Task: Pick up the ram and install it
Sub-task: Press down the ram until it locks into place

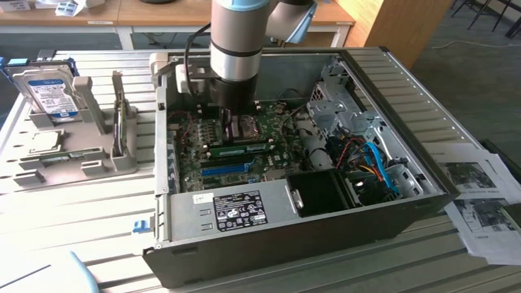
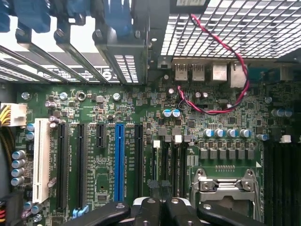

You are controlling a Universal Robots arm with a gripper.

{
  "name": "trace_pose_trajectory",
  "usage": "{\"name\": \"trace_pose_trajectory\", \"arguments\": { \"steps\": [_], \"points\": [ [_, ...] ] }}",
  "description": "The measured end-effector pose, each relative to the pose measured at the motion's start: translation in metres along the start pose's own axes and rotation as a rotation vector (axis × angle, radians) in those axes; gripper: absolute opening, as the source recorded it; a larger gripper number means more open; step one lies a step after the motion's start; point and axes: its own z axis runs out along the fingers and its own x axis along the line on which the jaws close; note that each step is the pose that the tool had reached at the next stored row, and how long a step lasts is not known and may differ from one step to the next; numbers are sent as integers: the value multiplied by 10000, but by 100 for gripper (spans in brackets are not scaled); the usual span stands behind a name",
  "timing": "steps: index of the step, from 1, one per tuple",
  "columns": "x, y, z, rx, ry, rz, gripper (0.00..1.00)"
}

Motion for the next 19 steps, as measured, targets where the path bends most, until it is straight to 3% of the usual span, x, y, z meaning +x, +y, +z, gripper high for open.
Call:
{"name": "trace_pose_trajectory", "arguments": {
  "steps": [19],
  "points": [
    [-4, 10, -257, 0, 0, 0, 9]
  ]
}}
